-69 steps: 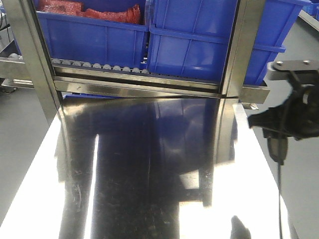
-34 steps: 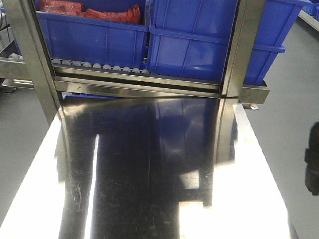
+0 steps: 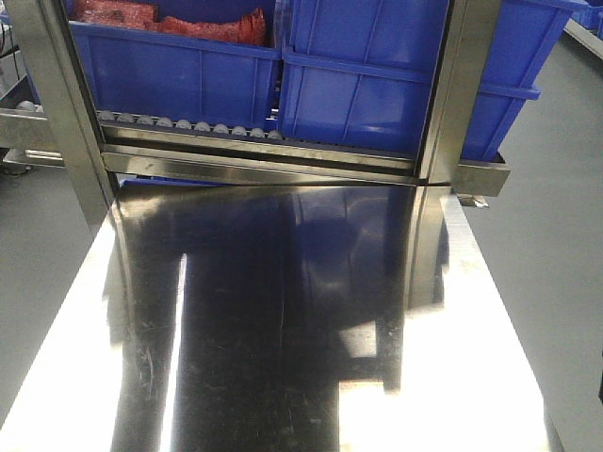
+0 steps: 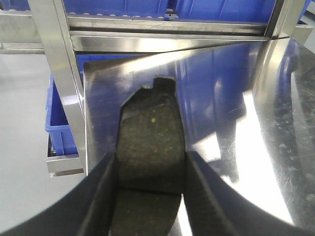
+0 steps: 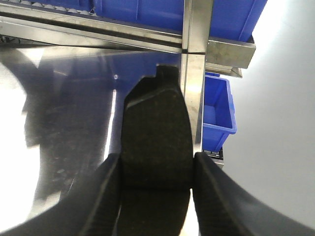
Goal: Move and align brake pads A on conveyor
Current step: 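Raise the right gripper's pad away from the table, then drive backward and turn away from the steel table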
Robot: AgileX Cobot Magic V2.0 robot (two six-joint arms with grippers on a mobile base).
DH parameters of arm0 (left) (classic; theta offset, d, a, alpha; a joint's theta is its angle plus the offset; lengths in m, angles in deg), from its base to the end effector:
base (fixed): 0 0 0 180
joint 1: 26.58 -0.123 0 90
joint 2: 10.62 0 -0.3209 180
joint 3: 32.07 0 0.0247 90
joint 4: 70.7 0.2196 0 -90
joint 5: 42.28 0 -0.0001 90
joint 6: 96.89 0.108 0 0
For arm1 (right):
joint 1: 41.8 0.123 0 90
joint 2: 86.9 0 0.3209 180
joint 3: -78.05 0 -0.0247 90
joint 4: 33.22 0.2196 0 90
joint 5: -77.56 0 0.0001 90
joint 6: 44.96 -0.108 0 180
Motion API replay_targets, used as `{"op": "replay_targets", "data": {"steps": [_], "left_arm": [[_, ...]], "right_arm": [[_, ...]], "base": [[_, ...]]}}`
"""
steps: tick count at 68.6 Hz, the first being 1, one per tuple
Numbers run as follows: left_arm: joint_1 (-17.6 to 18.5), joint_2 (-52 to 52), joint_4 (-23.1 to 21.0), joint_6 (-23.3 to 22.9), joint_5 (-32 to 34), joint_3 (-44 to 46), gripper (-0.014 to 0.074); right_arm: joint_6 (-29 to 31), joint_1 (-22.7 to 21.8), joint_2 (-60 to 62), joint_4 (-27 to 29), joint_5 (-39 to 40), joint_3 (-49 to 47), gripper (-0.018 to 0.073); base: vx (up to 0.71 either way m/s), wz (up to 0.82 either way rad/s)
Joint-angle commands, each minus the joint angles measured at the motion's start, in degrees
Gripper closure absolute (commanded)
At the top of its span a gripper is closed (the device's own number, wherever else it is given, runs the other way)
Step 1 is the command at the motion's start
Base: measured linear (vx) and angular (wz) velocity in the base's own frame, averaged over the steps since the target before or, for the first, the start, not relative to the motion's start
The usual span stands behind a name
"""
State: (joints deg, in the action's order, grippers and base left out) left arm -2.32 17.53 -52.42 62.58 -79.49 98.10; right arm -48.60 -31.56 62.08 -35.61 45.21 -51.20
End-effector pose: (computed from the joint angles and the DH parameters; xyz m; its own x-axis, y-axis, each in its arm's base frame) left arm 0.0300 0.0090 0.3015 -0.3904 0.0673 -0.9182 0.2068 0.9782 -0.0163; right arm 0.0372 0.0043 0.3001 -0.4061 -0.0446 -0.9127 -0.1463 0.9891 0.0167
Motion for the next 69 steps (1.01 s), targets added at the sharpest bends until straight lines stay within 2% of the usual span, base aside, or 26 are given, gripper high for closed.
{"op": "replay_targets", "data": {"steps": [1, 45, 69], "left_arm": [[0.22, 0.44, 1.05, -0.46, 4.91, 1.64, 0.0603], [0.22, 0.44, 1.1, -0.46, 4.91, 1.64, 0.0603], [0.22, 0.44, 1.1, -0.46, 4.91, 1.64, 0.0603]], "right_arm": [[0.57, -0.42, -0.29, 0.72, 5.78, -1.63, 0.0564], [0.57, -0.42, -0.29, 0.73, 5.78, -1.63, 0.0564], [0.57, -0.42, -0.29, 0.73, 5.78, -1.63, 0.0564]], "base": [[0.0, 0.0], [-0.01, 0.03], [-0.11, 0.57]]}}
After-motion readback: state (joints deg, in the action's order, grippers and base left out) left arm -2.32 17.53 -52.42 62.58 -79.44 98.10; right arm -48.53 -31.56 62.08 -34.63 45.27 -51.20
